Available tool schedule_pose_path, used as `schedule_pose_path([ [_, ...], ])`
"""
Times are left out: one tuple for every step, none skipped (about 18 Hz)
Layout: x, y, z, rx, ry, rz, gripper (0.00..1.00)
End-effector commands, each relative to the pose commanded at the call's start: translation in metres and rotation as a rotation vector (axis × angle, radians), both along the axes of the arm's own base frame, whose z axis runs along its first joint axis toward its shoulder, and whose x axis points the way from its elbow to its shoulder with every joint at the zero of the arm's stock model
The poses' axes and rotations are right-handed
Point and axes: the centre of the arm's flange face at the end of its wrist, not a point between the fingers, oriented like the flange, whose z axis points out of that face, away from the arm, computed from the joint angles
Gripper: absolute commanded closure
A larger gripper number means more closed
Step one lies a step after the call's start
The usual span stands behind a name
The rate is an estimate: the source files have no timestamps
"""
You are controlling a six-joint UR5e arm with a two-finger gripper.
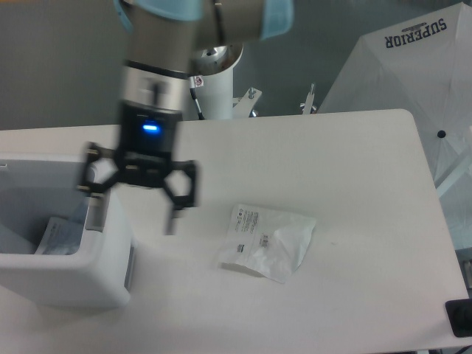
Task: Place the trash in the trash can
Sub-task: 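Move the gripper back over the white plastic packet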
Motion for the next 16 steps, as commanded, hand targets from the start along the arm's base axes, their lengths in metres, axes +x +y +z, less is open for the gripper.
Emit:
schedule_pose_path([
  [-0.012, -0.010, -0.015, -0.030, -0.013, 0.035, 0.00],
  [-0.022, -0.018, -0.033, -0.087, -0.012, 0.080, 0.00],
  [-0.030, -0.019, -0.049, -0.134, -0.016, 0.105, 0.00],
  [-0.036, -0.018, -0.065, -0.182, -0.023, 0.125, 0.00],
  [-0.040, -0.017, -0.083, -0.233, -0.031, 0.143, 0.00],
  [-0.043, -0.017, -0.102, -0.288, -0.035, 0.161, 0.00],
  [-0.043, -0.013, -0.115, -0.324, -0.034, 0.170, 0.00],
  [-0.037, -0.006, -0.126, -0.347, -0.038, 0.160, 0.00],
  [-0.037, -0.002, -0.134, -0.363, -0.044, 0.159, 0.00],
  [-0.038, -0.001, -0.144, -0.381, -0.051, 0.163, 0.00],
  [-0.040, 0.000, -0.154, -0.401, -0.054, 0.167, 0.00],
  [-0.038, 0.004, -0.167, -0.430, -0.058, 0.165, 0.00],
  [-0.036, 0.011, -0.184, -0.468, -0.053, 0.162, 0.00],
  [-0.034, 0.017, -0.197, -0.503, -0.043, 0.160, 0.00],
  [-0.033, 0.024, -0.209, -0.530, -0.038, 0.157, 0.00],
  [-0.031, 0.028, -0.221, -0.552, -0.041, 0.152, 0.00],
])
